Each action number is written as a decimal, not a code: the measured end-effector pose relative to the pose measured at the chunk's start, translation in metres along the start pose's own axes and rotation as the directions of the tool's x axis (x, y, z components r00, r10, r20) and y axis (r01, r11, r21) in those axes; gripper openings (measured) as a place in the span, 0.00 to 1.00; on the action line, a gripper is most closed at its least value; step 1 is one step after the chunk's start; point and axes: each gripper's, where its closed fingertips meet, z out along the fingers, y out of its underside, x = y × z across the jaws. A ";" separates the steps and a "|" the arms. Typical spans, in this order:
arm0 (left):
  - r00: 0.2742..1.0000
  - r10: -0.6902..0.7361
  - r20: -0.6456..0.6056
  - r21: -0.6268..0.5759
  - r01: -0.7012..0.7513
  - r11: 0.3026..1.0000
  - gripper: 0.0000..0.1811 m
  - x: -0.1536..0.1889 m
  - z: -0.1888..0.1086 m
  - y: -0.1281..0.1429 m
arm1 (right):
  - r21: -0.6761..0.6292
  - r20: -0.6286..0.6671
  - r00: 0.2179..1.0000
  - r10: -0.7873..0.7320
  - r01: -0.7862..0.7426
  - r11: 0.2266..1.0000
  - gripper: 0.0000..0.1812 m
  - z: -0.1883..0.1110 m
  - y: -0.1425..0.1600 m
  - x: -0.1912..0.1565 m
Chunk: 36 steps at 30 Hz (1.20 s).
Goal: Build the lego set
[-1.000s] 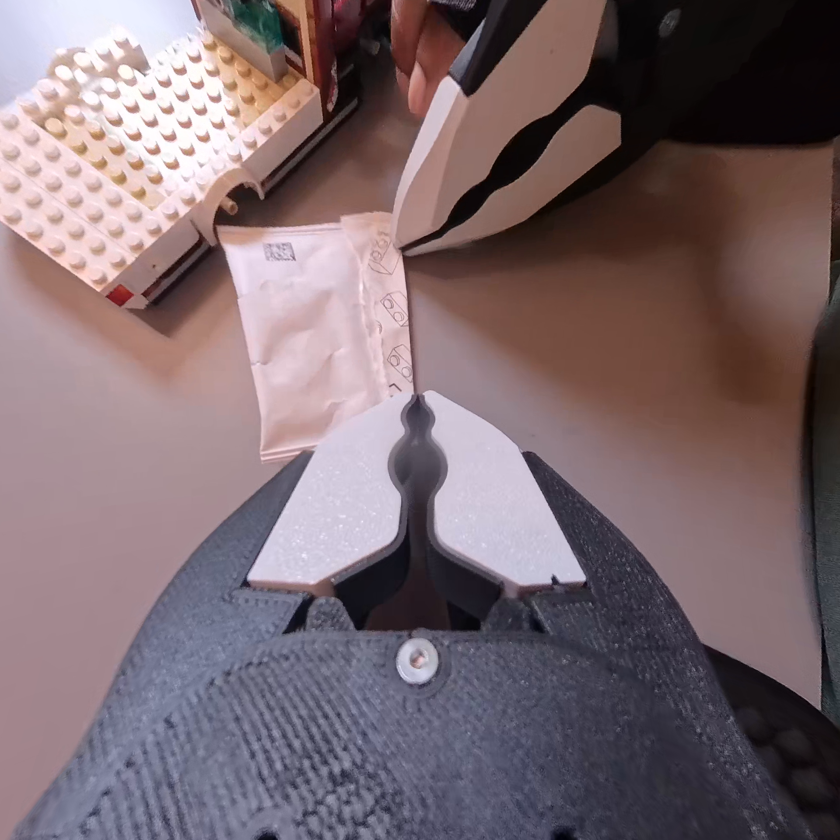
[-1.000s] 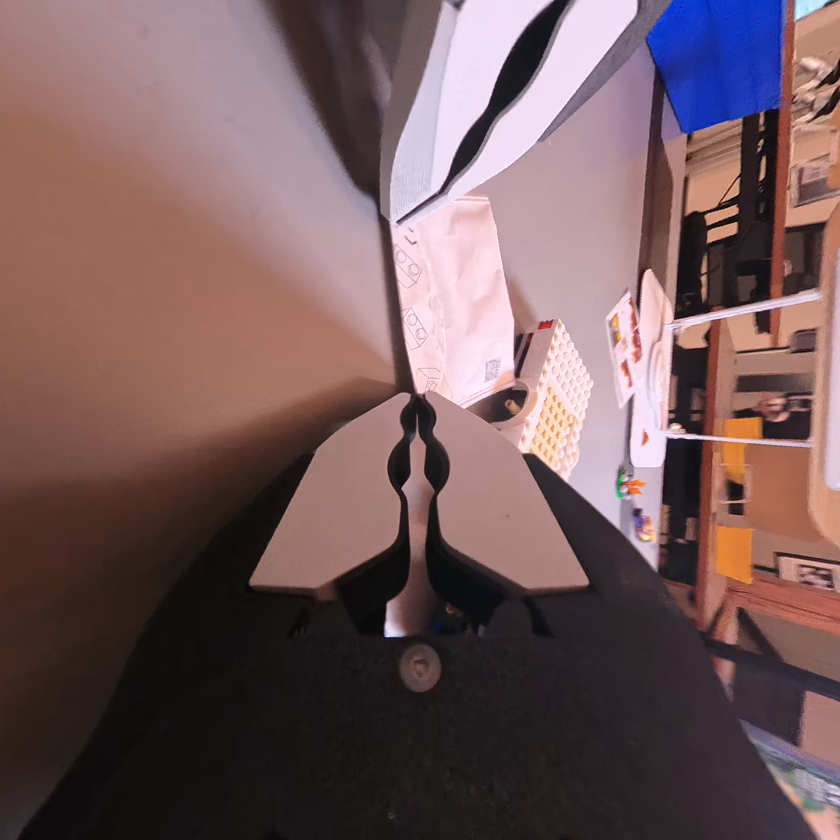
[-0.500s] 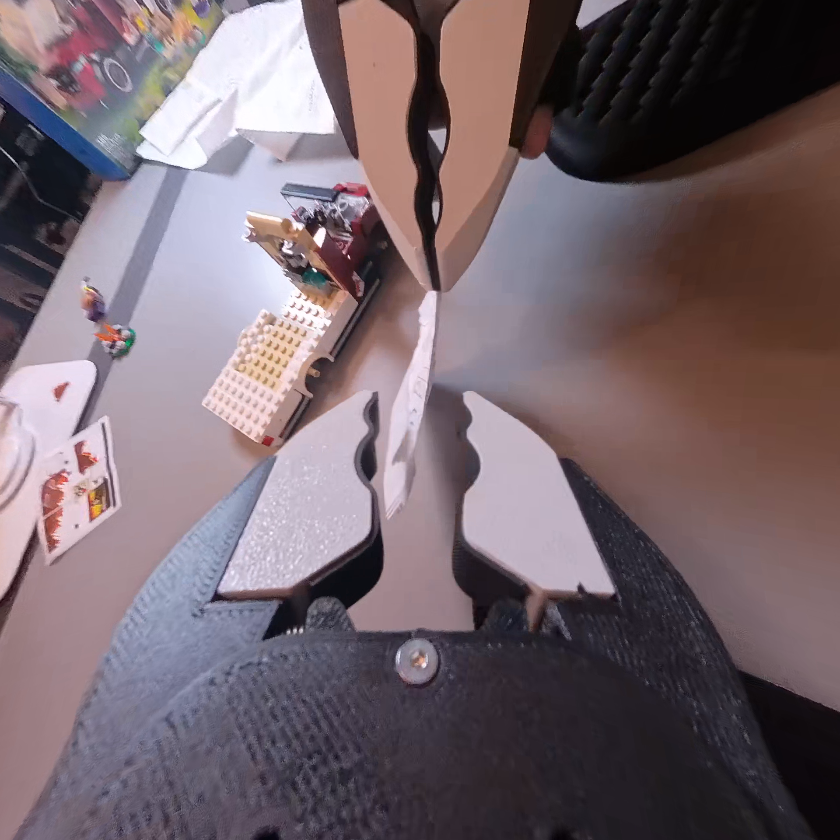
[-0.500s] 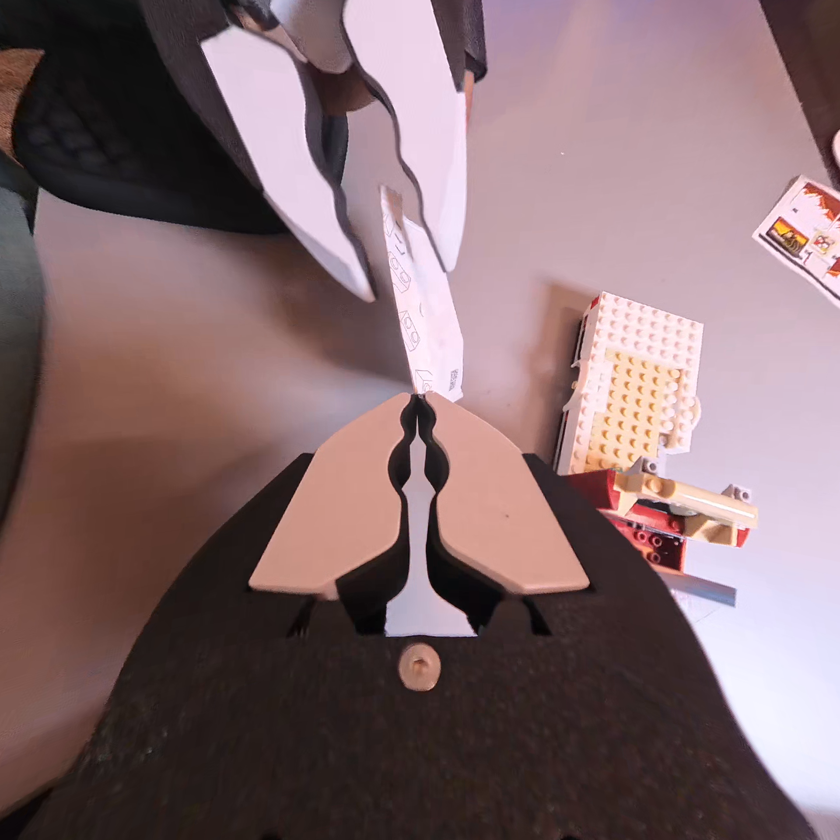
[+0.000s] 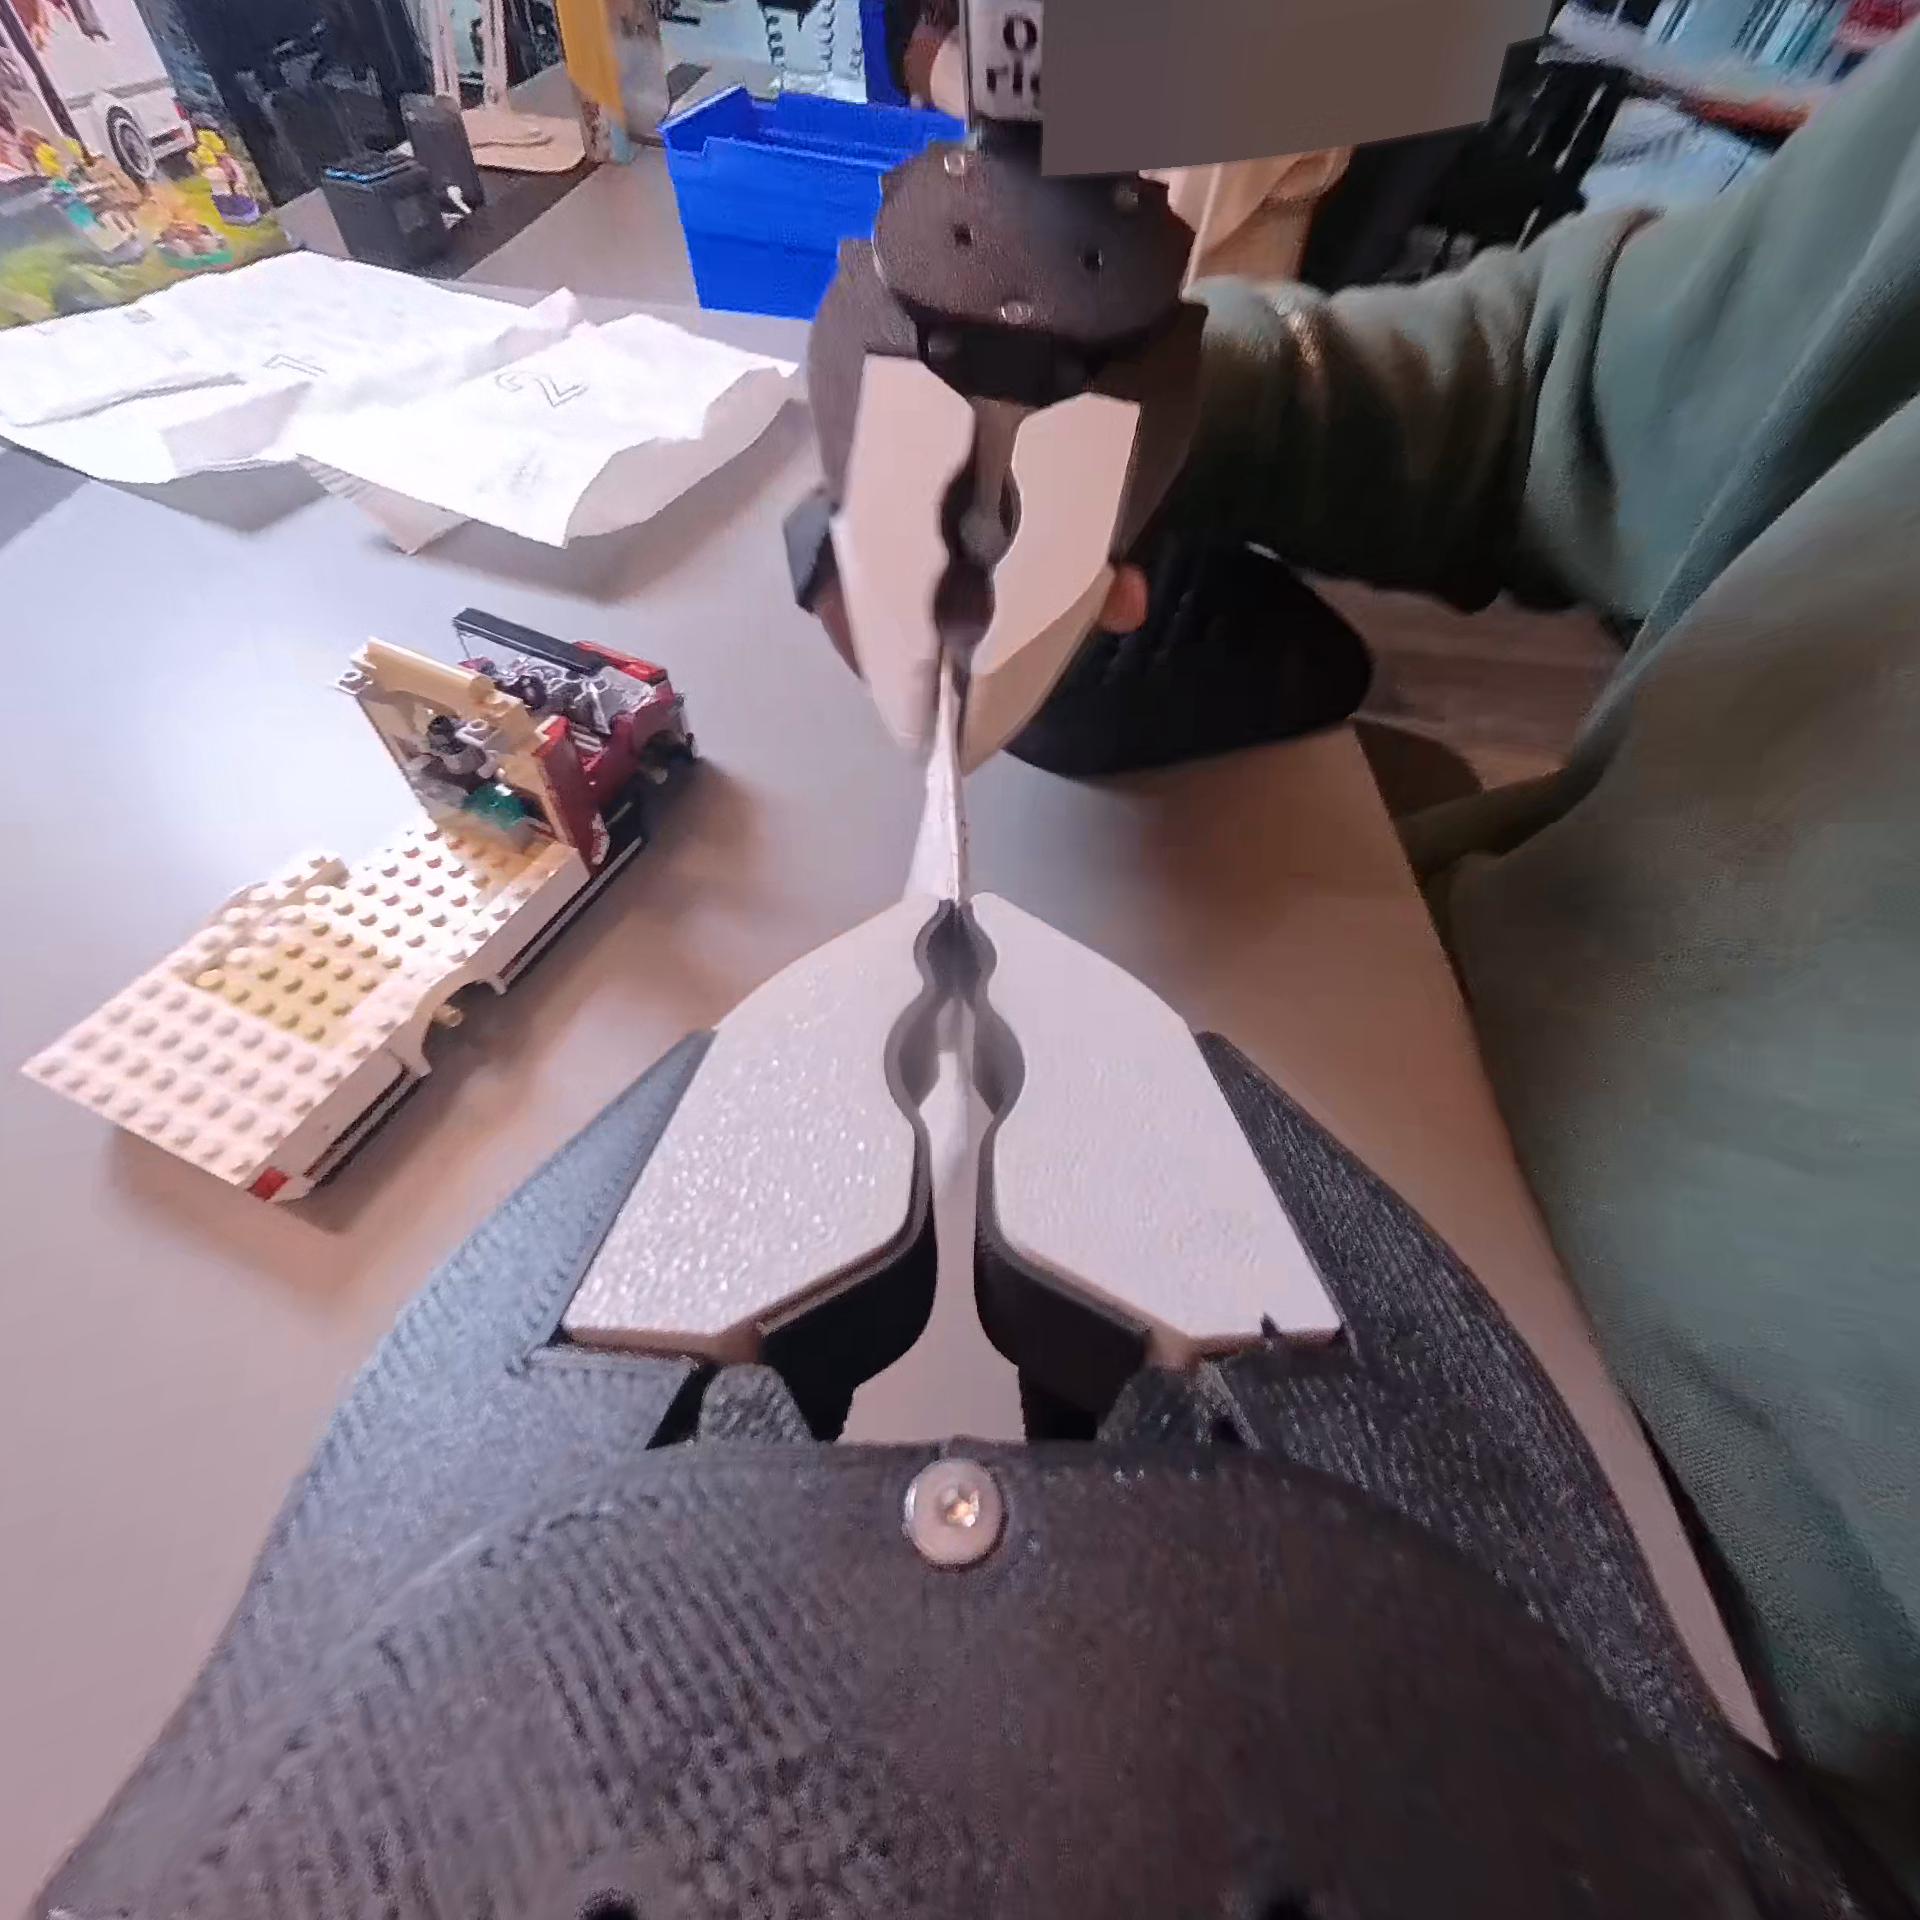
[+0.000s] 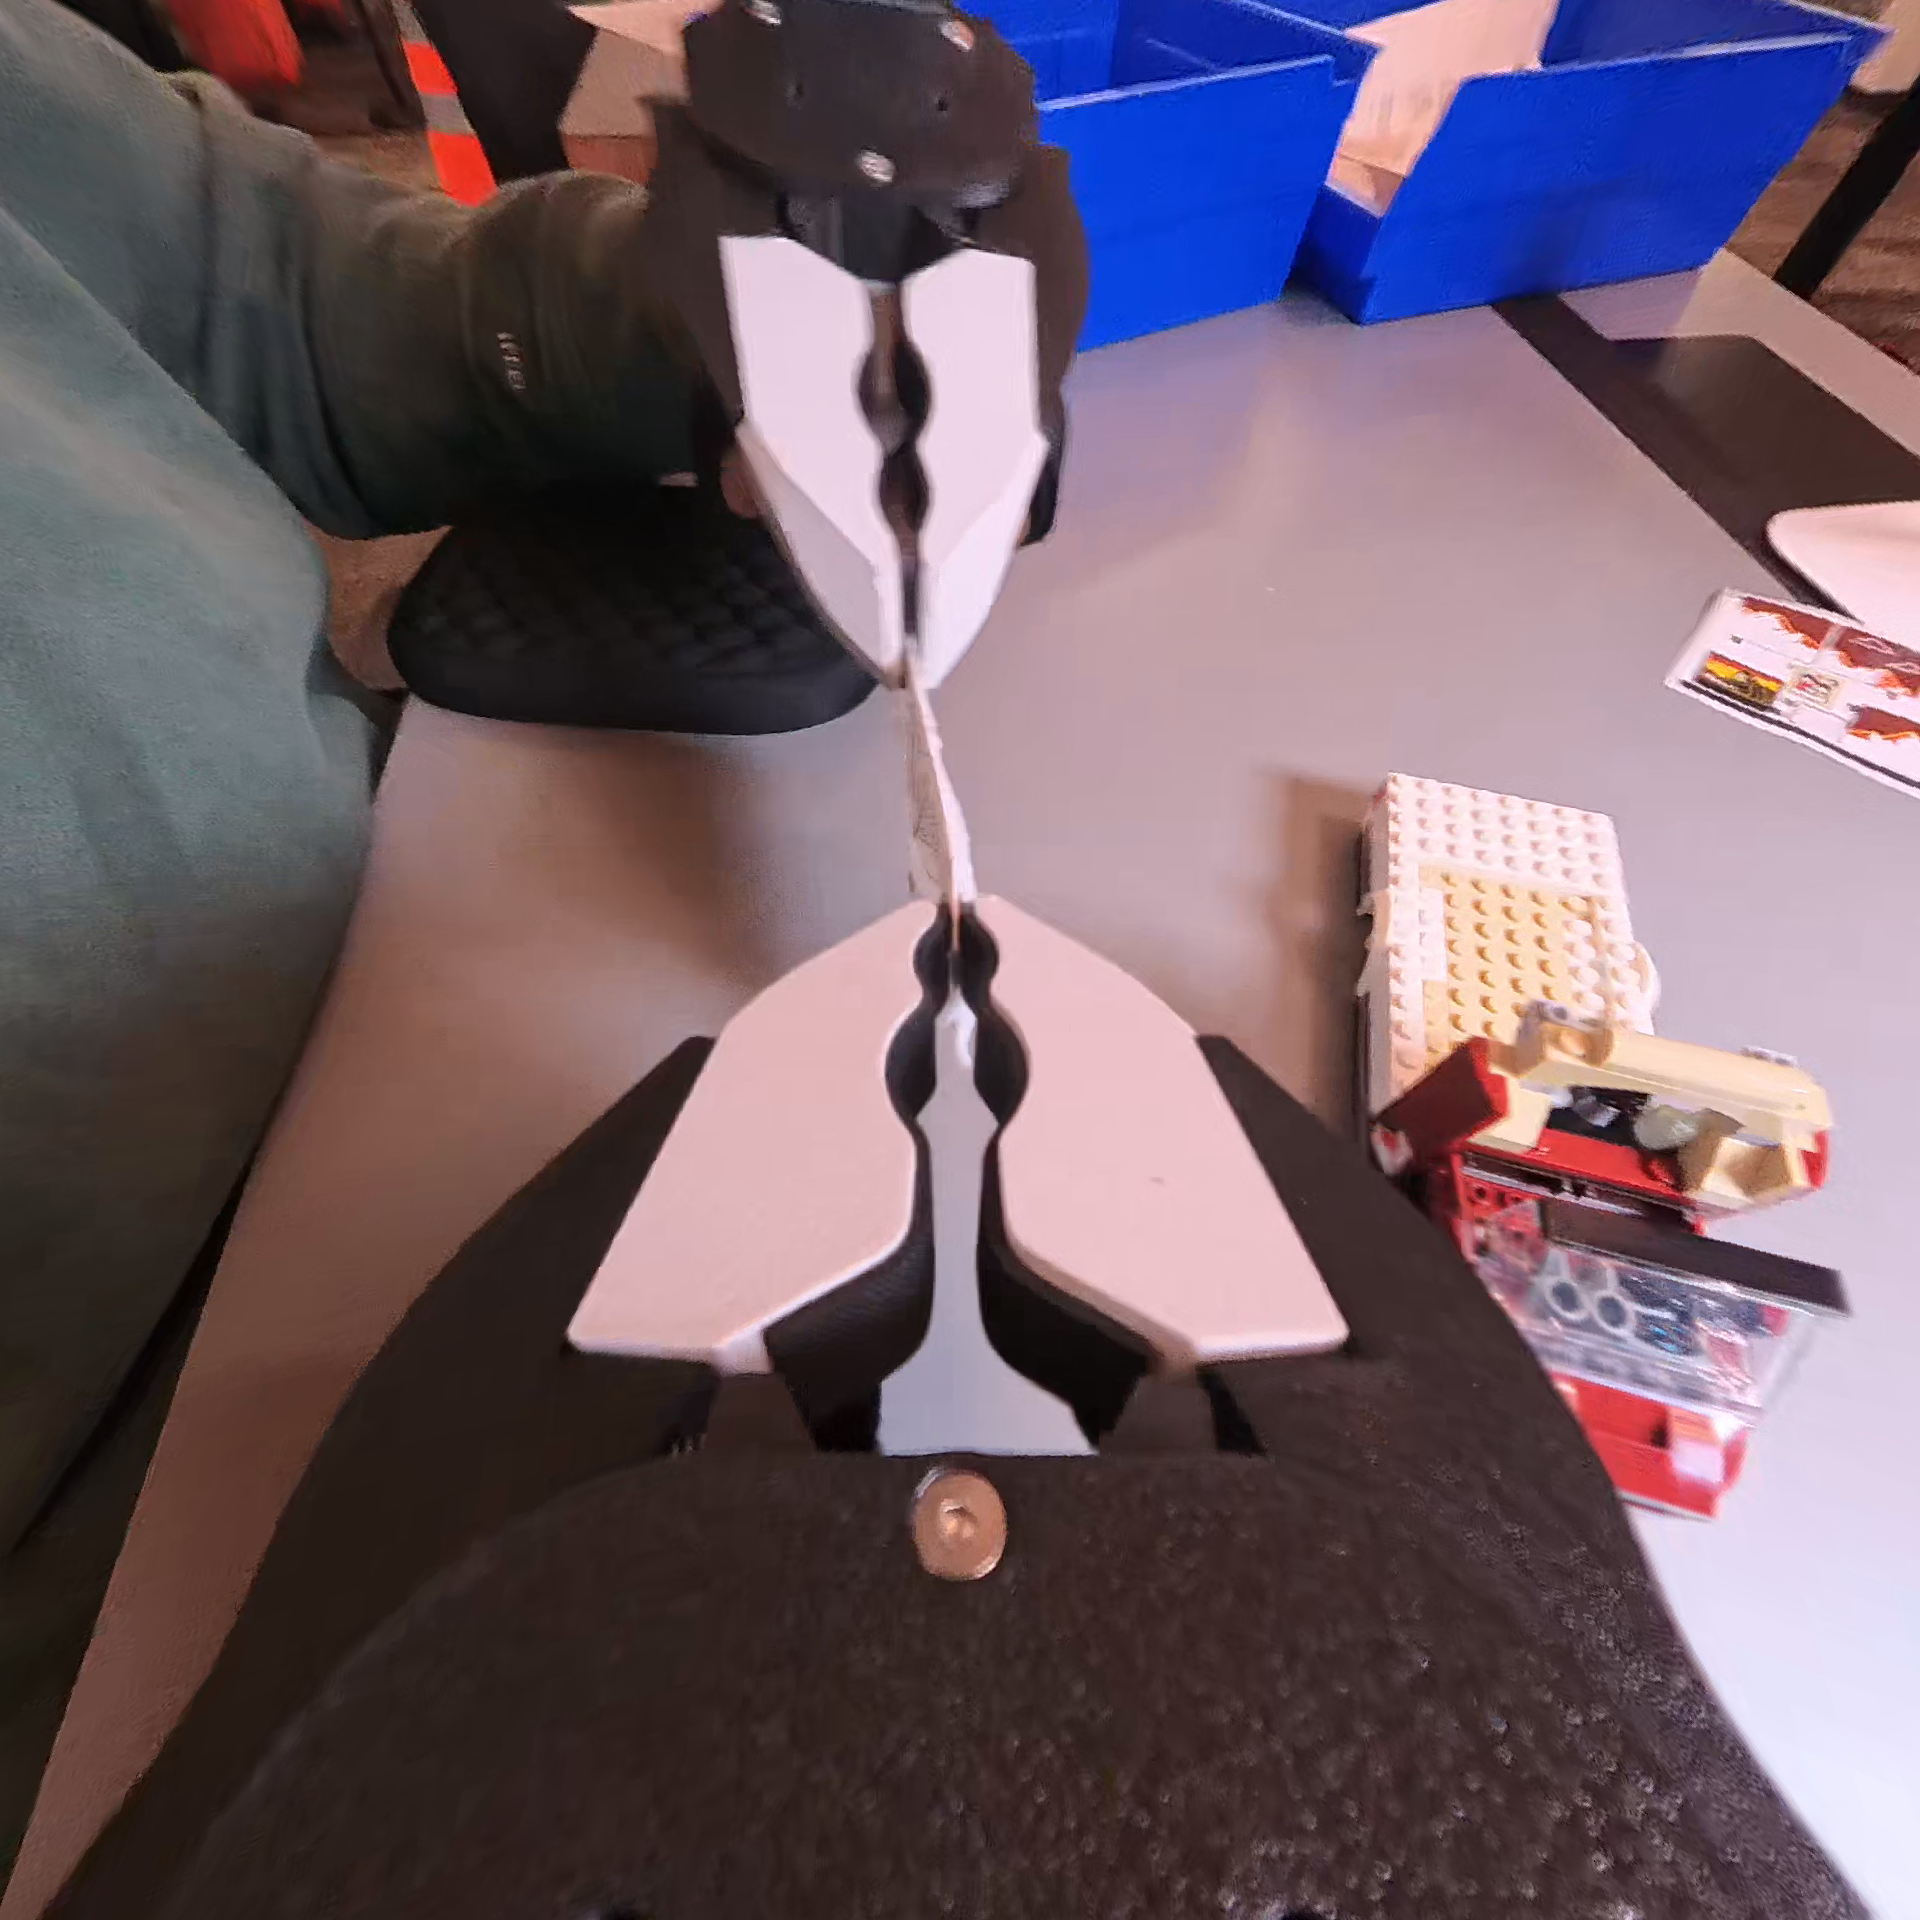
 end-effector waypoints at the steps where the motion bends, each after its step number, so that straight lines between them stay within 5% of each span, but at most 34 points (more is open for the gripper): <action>1: 1.000 -0.016 -0.004 0.011 0.016 1.000 0.00 -0.001 0.000 -0.001 | 0.010 0.014 1.000 -0.001 0.001 1.000 0.00 -0.001 0.000 -0.004; 4: 0.995 -0.097 -0.010 0.093 0.097 0.991 0.04 -0.005 0.002 -0.009 | 0.027 0.062 0.995 0.077 -0.079 0.996 0.00 -0.011 -0.006 -0.007; 6: 0.994 -0.091 0.063 0.106 0.084 0.991 0.16 -0.018 0.000 -0.009 | 0.029 0.053 0.989 0.141 -0.143 0.989 0.00 -0.029 -0.009 0.004; 12: 0.982 -0.128 0.138 0.198 0.100 0.975 0.11 -0.039 -0.013 -0.013 | 0.081 -0.155 0.884 0.441 -0.434 0.897 0.00 -0.137 0.000 0.118; 21: 0.966 -0.173 0.195 0.166 0.141 0.976 0.08 -0.056 -0.011 0.008 | 0.141 -0.323 0.590 0.740 -0.743 0.654 0.00 -0.269 0.097 0.322; 26: 0.951 -0.215 0.223 0.195 0.172 0.966 0.07 -0.068 -0.017 0.013 | 0.166 -0.457 0.412 0.788 -0.831 0.531 0.02 -0.291 0.165 0.372; 29: 0.946 -0.235 0.223 0.184 0.195 0.963 0.07 -0.073 -0.015 0.019 | 0.168 -0.574 0.327 0.751 -0.850 0.499 0.19 -0.300 0.205 0.384; 32: 0.947 -0.242 0.211 0.174 0.207 0.963 0.07 -0.072 -0.013 0.022 | 0.177 -0.653 0.376 0.657 -0.768 0.616 0.23 -0.315 0.204 0.384; 36: 0.957 -0.214 0.195 0.144 0.188 0.972 0.07 -0.067 -0.008 0.025 | 0.054 -0.469 0.608 0.641 -0.704 0.708 0.25 -0.302 0.169 0.318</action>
